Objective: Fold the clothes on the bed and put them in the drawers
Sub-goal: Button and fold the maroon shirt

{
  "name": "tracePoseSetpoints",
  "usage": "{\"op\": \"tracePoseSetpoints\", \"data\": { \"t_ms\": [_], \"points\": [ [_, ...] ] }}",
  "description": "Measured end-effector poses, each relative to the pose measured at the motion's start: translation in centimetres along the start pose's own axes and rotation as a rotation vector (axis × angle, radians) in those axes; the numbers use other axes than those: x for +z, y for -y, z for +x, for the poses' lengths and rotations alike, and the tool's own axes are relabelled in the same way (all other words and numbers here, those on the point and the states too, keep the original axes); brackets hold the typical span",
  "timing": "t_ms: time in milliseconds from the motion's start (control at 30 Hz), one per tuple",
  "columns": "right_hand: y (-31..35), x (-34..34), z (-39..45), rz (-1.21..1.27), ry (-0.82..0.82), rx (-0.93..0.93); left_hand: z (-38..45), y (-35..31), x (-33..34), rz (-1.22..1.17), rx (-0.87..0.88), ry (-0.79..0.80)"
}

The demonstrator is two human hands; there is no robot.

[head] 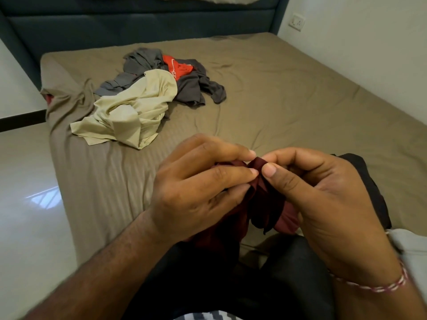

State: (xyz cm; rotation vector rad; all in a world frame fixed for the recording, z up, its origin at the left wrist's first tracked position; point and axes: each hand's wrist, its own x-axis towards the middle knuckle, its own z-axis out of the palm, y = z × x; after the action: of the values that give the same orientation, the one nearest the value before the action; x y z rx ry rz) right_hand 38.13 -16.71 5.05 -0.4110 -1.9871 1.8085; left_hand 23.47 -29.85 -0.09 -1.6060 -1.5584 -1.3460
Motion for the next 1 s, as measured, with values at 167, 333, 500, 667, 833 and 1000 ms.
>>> {"op": "tracePoseSetpoints", "data": {
  "t_ms": [167,333,500,667,833,1000],
  "points": [
    [0.1,-0.1,-0.1,-0.200,0.012,-0.091,-0.2,0.2,0.2,-0.041,0.002,0.051],
    [0.1,-0.8,0.1,-0.462,0.077,-0.161,-0.6,0.2,0.4,-0.097,-0.132,0.126],
    [-0.4,-0.4,0.3,-0.656,-0.001,-0.232,-0.9,-0.6,0.4,-0.186,-0.436,0.143],
    [-1.3,0.6,-0.1,-0.771,-0.136,-0.322,-0.9,-1.0,0.7,-0.242,-0.672,0.117],
    [-2.4,1.1,-0.3,-0.715,-0.217,-0.323,-1.0,-1.3,1.2,-0.167,-0.652,0.071],
    [-2.6,0.8,0.0,-0.589,-0.052,-0.183,-1.4,-0.6,1.4,-0.161,-0.502,0.027]
  ]
}}
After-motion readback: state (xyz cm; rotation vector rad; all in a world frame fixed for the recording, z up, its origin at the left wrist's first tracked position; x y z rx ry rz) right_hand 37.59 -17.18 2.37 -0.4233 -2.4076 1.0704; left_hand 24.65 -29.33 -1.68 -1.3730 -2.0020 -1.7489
